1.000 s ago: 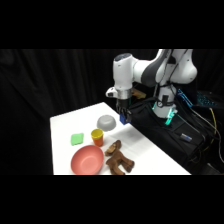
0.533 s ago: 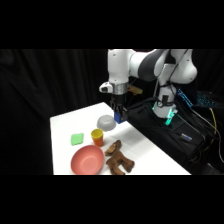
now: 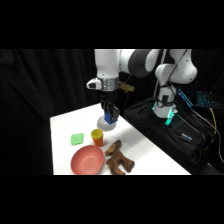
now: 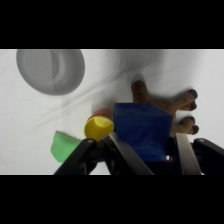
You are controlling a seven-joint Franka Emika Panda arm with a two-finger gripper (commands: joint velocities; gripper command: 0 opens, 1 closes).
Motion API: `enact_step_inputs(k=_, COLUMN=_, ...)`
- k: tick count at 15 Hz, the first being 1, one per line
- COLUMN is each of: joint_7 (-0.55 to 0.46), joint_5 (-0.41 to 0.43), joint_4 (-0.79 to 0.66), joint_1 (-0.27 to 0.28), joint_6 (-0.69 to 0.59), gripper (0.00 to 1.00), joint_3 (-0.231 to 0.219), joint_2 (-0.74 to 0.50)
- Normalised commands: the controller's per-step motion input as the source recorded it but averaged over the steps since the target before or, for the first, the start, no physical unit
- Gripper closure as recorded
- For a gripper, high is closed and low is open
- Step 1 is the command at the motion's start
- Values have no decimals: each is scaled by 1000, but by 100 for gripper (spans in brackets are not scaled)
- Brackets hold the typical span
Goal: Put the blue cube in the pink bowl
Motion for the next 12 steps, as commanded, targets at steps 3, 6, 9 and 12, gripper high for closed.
enact_step_inputs(k=3, joint_7=-243, joint_5=76, joint_4=520, joint_1=-53, joint_6=-262, gripper=72, joint_3=46, joint_2=304)
enact_step_inputs(k=6, joint_7=-211, joint_5=72, joint_4=477, joint_1=-46, joint_6=-240, gripper=72, joint_3=64, joint_2=260)
enact_step_inputs(k=9, joint_7=-178, joint_5=63, joint_4=466, joint_1=-46, joint_6=-223, gripper=72, joint_3=62, joint_2=243)
enact_step_inputs(k=12, joint_7=-207, joint_5=88, joint_4=469, joint_1=-57, joint_6=-211, gripper=72, joint_3=66, joint_2=248)
